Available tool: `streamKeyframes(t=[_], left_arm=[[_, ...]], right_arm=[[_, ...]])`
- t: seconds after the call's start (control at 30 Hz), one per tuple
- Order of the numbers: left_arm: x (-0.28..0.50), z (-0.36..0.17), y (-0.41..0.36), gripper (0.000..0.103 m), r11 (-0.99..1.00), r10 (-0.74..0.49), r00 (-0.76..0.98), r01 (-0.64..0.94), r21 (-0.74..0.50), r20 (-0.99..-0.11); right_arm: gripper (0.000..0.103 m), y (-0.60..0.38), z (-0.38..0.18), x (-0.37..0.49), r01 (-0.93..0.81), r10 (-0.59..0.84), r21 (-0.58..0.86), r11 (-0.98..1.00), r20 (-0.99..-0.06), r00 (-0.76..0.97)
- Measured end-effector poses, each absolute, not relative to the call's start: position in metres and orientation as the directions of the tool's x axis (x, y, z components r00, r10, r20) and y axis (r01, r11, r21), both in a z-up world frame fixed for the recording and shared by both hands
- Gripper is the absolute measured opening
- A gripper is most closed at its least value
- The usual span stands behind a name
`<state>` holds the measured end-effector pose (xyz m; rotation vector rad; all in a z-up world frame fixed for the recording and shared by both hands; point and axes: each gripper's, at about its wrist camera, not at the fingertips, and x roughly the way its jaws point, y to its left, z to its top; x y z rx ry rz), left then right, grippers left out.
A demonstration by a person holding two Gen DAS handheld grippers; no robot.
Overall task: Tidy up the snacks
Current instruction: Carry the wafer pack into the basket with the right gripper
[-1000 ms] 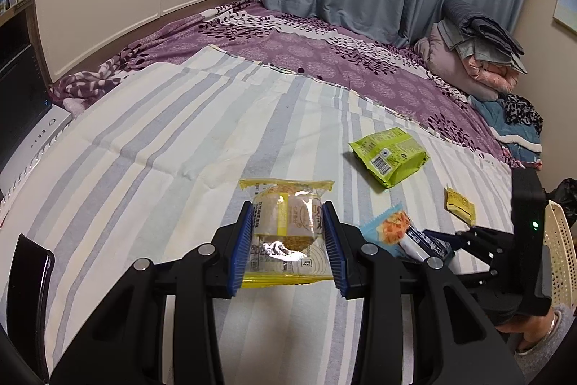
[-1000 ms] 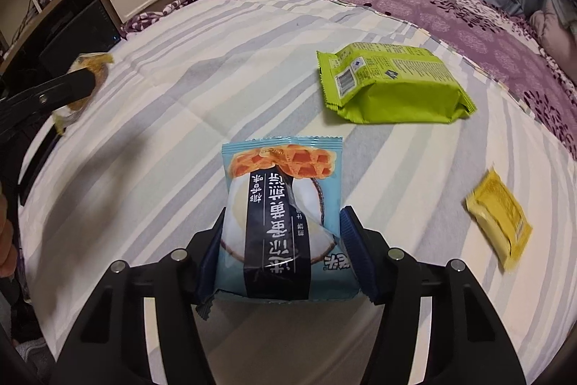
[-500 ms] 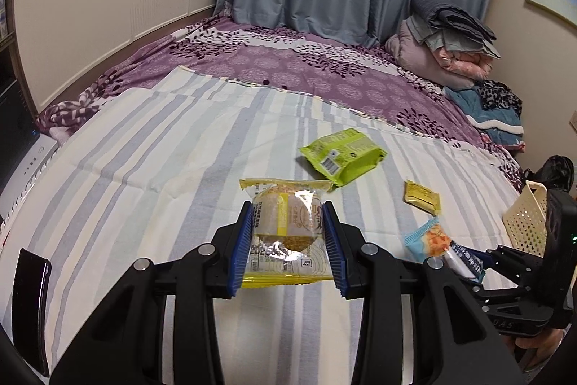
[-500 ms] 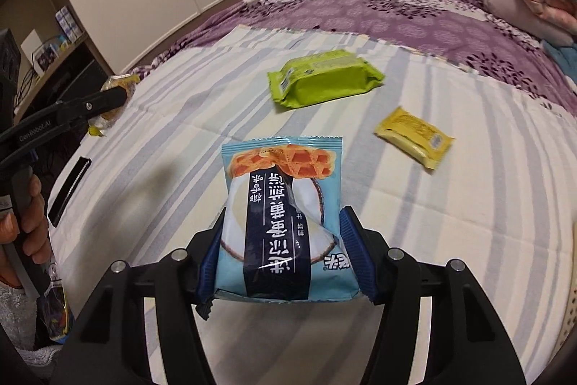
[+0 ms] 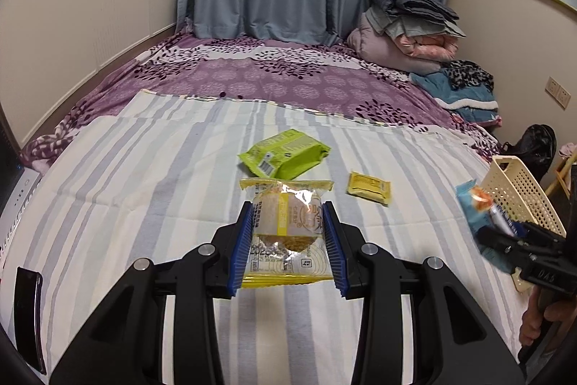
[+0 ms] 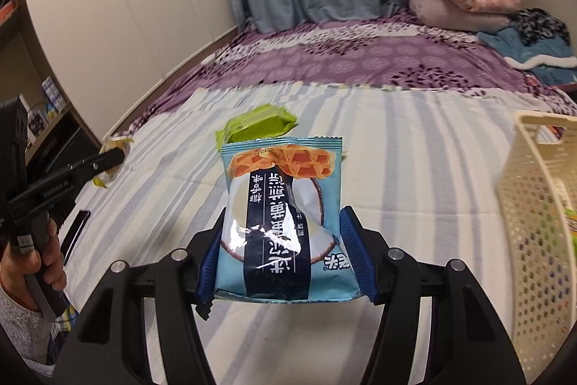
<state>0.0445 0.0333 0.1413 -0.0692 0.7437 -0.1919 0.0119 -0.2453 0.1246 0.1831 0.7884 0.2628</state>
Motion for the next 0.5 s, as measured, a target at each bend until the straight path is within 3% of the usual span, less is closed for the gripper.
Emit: streamKeyframes(t=[0.5], left_arm=[[0.032, 0.155, -0.035, 0.039, 0.960, -0.253, 0.707, 0.267, -0.082, -0.660]], right_arm=[[0.060, -0.372, 0.147, -0.047, 0.088, 0.106, 0.297, 0.951, -0.579, 0.809]])
